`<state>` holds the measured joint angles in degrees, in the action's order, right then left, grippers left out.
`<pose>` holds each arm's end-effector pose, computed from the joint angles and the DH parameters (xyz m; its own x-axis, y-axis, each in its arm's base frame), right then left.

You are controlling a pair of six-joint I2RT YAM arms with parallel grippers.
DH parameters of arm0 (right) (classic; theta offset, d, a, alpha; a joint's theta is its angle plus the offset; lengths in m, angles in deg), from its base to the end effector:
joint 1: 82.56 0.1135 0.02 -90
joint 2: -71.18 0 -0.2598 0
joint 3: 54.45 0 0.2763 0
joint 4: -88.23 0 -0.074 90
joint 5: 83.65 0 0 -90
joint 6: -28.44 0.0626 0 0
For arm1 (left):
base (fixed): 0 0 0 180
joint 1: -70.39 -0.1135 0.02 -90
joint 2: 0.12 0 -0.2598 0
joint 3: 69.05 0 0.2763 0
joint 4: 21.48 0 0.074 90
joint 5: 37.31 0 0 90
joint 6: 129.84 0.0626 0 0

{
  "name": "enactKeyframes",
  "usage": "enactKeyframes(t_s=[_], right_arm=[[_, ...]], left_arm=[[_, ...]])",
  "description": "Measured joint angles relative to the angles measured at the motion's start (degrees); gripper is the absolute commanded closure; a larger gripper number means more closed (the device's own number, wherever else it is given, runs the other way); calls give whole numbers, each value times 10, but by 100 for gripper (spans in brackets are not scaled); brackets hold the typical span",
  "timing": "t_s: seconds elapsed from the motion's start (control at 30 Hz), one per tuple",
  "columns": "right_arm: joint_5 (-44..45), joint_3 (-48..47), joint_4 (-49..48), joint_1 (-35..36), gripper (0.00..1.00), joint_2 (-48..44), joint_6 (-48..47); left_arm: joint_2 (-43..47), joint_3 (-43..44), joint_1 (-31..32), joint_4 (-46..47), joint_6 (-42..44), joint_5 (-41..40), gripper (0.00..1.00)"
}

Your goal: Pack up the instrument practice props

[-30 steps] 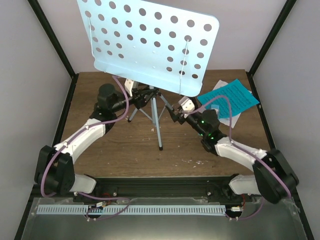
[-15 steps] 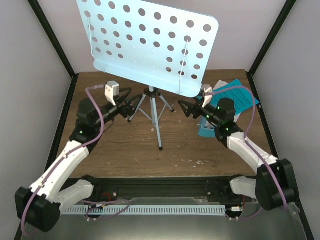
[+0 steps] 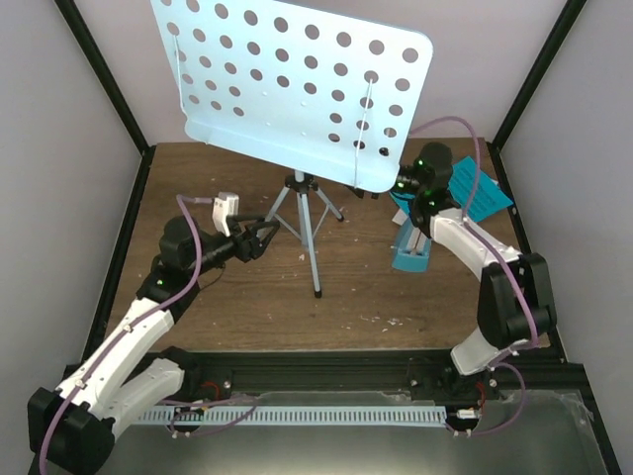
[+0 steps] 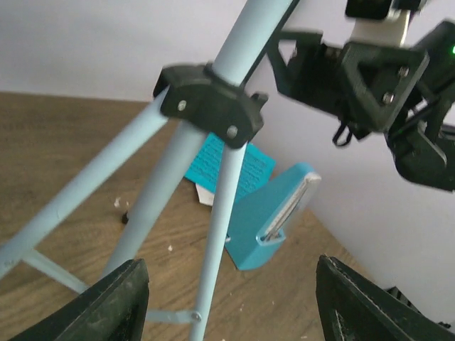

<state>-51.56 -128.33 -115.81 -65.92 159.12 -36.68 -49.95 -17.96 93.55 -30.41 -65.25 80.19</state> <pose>0.3530 0.1609 0.3246 -0.2497 0.1586 -0.9552 -0.9331 0.2241 0.2812 0.2249 -0.1277 0.3008 -0.4411 -0.2253 -0.8687 0.6425 0.5966 -0.4809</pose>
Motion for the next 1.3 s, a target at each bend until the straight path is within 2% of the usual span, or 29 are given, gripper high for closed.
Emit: enactKeyframes(t_s=[0.27,0.47,0.7,1.03,1.13,1.3], right_arm=[[-111,-161,29,37,31,102,2],[-145,-250,59,72,39,144,-11],[-155,-298,62,80,50,175,-7],[-166,-329,62,82,63,193,5],[-171,-331,63,84,69,193,5],[-173,-332,57,85,84,193,0]], left_arm=[[-7,-18,2,11,-27,28,42],[-35,-20,21,32,-31,39,43],[-84,-19,88,42,-20,20,46],[-181,17,99,32,6,-42,49],[-203,27,102,32,10,-43,54],[-214,30,106,35,18,-46,79]])
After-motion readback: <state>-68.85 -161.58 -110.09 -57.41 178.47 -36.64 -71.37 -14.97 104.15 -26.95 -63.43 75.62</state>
